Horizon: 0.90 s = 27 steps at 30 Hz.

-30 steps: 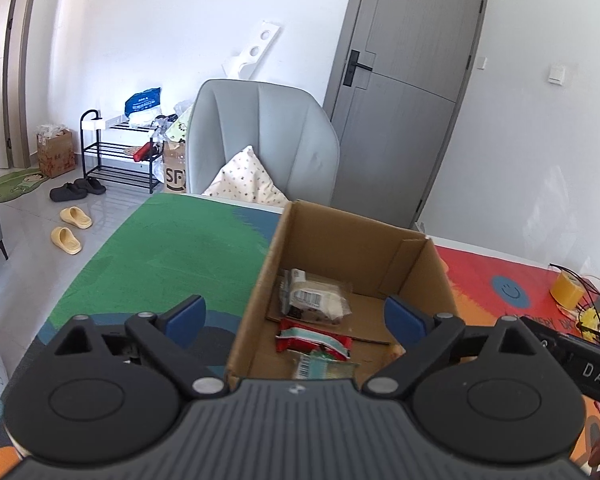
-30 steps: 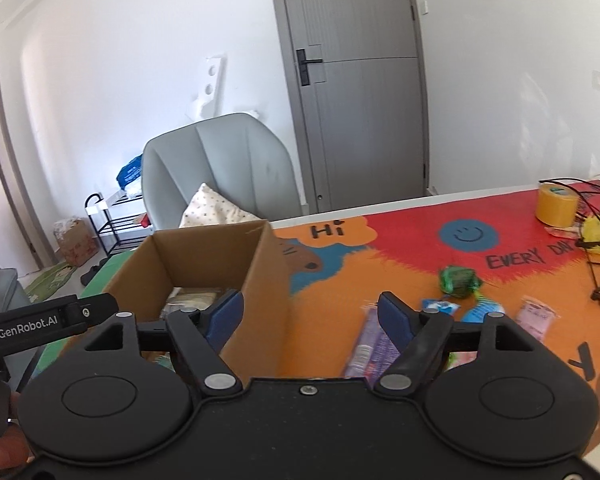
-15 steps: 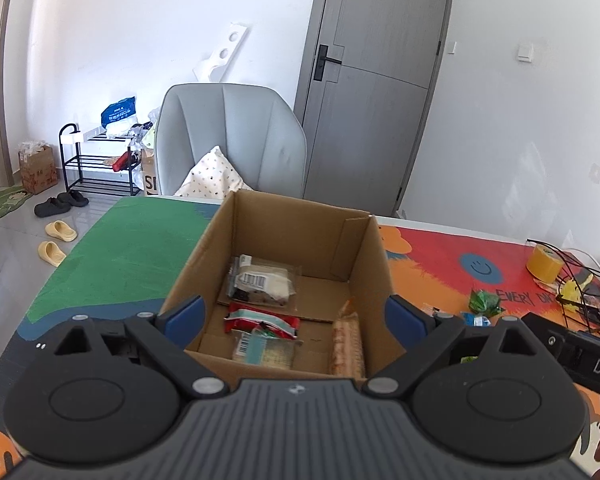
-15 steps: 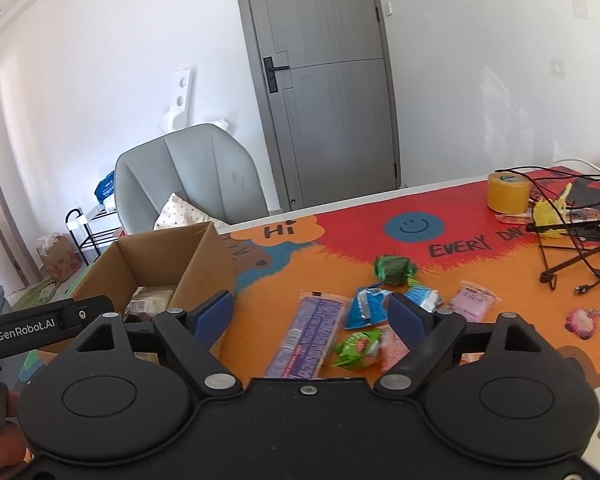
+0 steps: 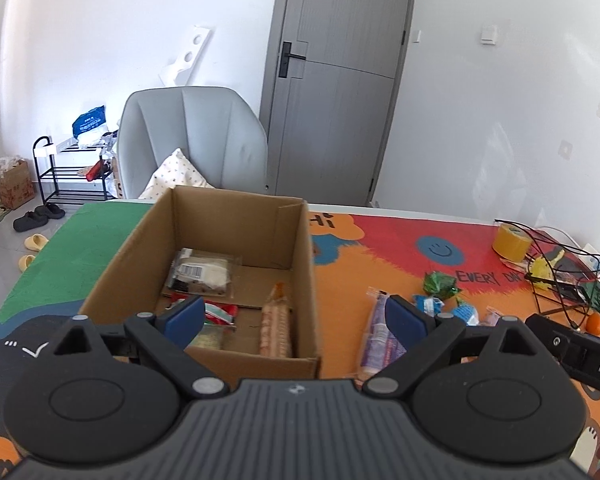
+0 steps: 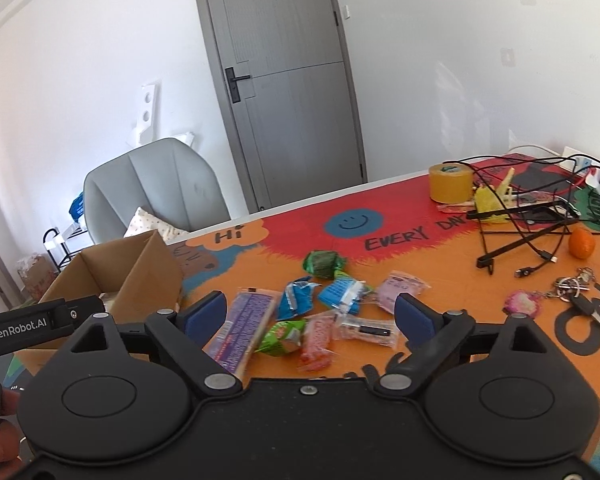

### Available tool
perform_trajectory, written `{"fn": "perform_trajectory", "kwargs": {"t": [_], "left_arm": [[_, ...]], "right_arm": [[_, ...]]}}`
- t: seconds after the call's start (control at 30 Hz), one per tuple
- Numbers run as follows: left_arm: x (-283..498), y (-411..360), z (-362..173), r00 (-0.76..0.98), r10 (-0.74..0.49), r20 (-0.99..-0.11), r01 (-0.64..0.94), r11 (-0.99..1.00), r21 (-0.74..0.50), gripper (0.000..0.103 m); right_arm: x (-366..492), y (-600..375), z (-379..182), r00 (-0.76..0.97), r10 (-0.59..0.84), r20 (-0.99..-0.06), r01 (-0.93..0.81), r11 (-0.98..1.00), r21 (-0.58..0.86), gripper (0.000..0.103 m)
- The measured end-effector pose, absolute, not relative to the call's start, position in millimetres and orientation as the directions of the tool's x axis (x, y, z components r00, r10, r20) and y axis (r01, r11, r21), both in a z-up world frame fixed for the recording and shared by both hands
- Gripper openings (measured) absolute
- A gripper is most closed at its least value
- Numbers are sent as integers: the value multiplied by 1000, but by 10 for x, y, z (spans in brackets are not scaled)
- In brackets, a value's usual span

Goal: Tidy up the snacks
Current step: 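Move both tools back toward the remaining snacks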

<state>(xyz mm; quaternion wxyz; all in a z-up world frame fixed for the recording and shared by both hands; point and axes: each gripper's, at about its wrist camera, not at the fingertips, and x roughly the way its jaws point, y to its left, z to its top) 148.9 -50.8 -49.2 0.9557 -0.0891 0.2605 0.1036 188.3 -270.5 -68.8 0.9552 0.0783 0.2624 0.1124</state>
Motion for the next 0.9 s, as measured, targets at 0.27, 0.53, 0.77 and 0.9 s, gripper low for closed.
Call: {"fn": "perform_trajectory", "kwargs": {"t": [0.27, 0.53, 0.77, 0.9], "left_arm": [[1516, -751, -493, 844, 147, -516, -222, 971, -87, 96], [1568, -1031, -532, 856, 95, -508, -141, 989, -52, 96], [1678, -1210, -602, 856, 50, -515, -89, 995, -51, 96], [1752, -1290, -633, 859, 45, -509, -74, 997, -36, 96]], "right_arm": [[1856, -2970, -752, 843, 236, -484, -137, 963, 231, 92], [1871, -3161, -849, 841, 227, -490, -114, 962, 249, 92], [1935, -3281, -940, 832, 223, -508, -95, 960, 264, 87], [1990, -3316, -998, 824, 221, -522, -85, 959, 271, 85]]}}
